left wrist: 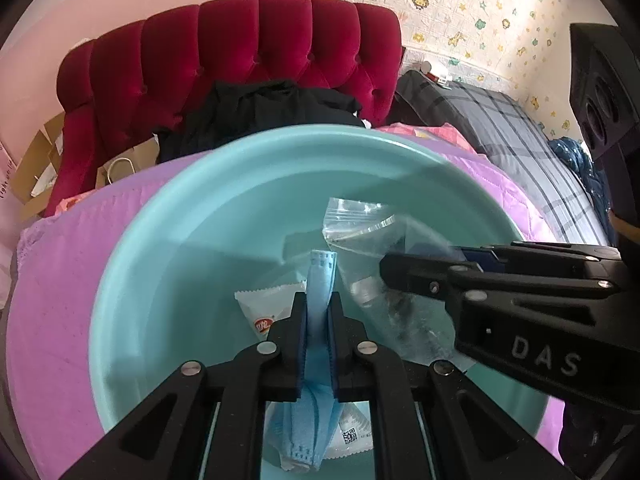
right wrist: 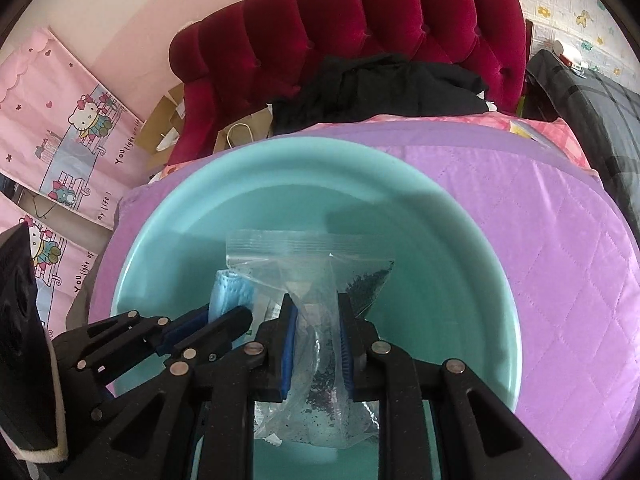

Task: Organize soft objects
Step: 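Open both grippers to drop the mask and zip bag into the basin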

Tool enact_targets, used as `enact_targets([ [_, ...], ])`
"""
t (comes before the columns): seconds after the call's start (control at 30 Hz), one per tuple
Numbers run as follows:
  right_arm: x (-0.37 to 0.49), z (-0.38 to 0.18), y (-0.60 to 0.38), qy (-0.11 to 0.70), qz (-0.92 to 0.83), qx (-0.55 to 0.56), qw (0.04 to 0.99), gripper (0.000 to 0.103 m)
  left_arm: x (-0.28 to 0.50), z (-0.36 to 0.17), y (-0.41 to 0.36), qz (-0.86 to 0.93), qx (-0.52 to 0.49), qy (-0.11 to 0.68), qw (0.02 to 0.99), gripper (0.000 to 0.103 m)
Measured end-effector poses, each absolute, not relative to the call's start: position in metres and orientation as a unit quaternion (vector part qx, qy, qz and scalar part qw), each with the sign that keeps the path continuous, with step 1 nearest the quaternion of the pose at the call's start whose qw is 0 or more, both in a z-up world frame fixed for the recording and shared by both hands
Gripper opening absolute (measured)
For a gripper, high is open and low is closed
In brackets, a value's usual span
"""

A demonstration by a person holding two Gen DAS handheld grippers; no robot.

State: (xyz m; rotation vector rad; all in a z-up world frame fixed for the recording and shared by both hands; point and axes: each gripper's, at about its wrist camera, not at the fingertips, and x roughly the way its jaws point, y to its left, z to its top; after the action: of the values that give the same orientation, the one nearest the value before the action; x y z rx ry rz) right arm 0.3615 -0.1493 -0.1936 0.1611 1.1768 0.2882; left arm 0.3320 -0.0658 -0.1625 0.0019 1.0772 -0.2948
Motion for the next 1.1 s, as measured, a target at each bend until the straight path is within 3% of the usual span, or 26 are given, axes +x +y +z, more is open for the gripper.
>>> enact_targets([
  [0.03, 0.361, -0.191, -0.149, 0.550, 0.140, 0.077, 0.820, 0.026, 0.332, -0.161, -0.065, -0.138, -0.001, 0.511, 0.848, 0.020],
  [0.07, 0.360, -0.189, -0.149, 0.546, 0.140, 0.075, 0.823, 0.031, 0.331, -0.160, -0.065, -0.134, -0.002, 0.512, 0.848, 0.039],
  [0.1, 0.358, -0.186, -0.148, 0.541, 0.140, 0.074, 0.826, 0.044, 0.331, -0.159, -0.064, -0.129, -0.001, 0.513, 0.849, 0.054],
  [0.13, 0.357, -0.182, -0.148, 0.535, 0.141, 0.074, 0.830, 0.052, 0.331, -0.158, -0.062, -0.125, -0.001, 0.512, 0.850, 0.084],
  [0.17, 0.356, -0.180, -0.148, 0.533, 0.139, 0.072, 0.832, 0.053, 0.330, -0.156, -0.061, -0.121, -0.004, 0.509, 0.852, 0.100],
  [0.2, 0.356, -0.177, -0.147, 0.531, 0.133, 0.067, 0.834, 0.056, 0.329, -0.155, -0.060, -0.119, -0.006, 0.506, 0.854, 0.103],
  [0.27, 0.354, -0.172, -0.147, 0.526, 0.122, 0.057, 0.840, 0.072, 0.326, -0.151, -0.056, -0.107, -0.006, 0.502, 0.858, 0.103],
  [0.33, 0.350, -0.168, -0.147, 0.522, 0.118, 0.056, 0.843, 0.097, 0.323, -0.148, -0.053, -0.102, -0.008, 0.503, 0.858, 0.103],
  [0.4, 0.346, -0.164, -0.147, 0.519, 0.116, 0.056, 0.845, 0.103, 0.316, -0.145, -0.051, -0.102, -0.012, 0.507, 0.856, 0.103],
  [1.1, 0.245, -0.086, -0.134, 0.483, 0.117, 0.036, 0.867, 0.103, 0.215, -0.066, -0.028, -0.104, 0.010, 0.458, 0.883, 0.103],
])
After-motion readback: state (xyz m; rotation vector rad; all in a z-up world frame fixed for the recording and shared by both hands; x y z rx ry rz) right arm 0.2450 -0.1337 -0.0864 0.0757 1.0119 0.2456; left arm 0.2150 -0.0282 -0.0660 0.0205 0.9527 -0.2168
